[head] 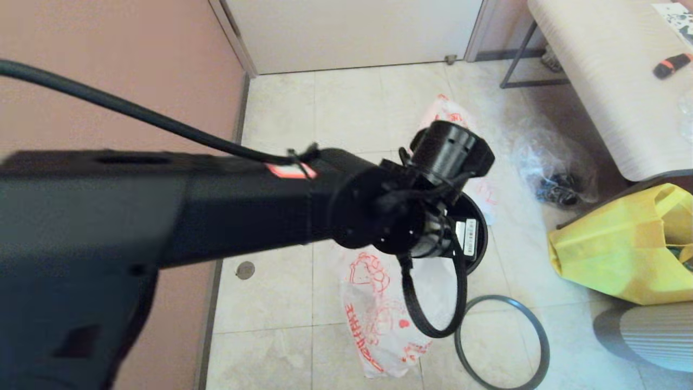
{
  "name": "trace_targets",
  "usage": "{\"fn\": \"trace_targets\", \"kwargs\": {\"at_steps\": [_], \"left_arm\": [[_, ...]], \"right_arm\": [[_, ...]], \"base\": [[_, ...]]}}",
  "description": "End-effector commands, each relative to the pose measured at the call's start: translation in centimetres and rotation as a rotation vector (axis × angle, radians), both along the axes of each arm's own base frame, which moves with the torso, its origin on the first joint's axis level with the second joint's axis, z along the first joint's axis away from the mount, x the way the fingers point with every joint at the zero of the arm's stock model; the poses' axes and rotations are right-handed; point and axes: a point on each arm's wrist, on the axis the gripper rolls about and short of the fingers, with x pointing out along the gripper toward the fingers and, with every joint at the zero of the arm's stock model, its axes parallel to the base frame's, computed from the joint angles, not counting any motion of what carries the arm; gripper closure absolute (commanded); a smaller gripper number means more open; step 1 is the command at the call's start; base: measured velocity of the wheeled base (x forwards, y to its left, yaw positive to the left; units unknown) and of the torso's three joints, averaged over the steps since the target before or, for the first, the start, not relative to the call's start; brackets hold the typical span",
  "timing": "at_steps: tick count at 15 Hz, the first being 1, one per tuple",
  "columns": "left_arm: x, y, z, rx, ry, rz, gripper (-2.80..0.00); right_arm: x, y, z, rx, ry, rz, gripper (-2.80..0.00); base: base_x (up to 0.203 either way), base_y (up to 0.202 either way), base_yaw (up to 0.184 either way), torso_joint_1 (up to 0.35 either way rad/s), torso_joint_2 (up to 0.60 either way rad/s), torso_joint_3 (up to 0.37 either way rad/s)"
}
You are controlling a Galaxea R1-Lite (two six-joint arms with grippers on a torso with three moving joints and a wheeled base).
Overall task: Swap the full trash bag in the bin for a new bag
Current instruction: Put the new garbage bag on the trash can
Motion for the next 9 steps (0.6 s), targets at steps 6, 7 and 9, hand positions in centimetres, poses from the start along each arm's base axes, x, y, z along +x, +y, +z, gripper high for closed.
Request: {"fn": "trace_targets", "kwargs": {"at_steps": [6, 7, 9], "left_arm": [[11.7, -4.7, -17.2, 0.099, -0.520, 0.103, 0.00], [12.9, -3.9, -18.1, 0.137, -0.561, 0.130, 0.00], [13.7, -3.2, -18.3, 0.166, -0.581, 0.123, 0.00]], "right_arm": [[0.0, 0.0, 0.0, -0.001, 0.001, 0.000, 0.00], [0.0, 0.0, 0.0, 0.000, 0.001, 0.000, 0.00], [0.0, 0.0, 0.0, 0.000, 0.001, 0.000, 0.00]], "base": [[0.000, 0.000, 0.000, 0.000, 0.00, 0.000], [0.000, 0.000, 0.000, 0.000, 0.00, 0.000], [0.000, 0.000, 0.000, 0.000, 0.00, 0.000]]}}
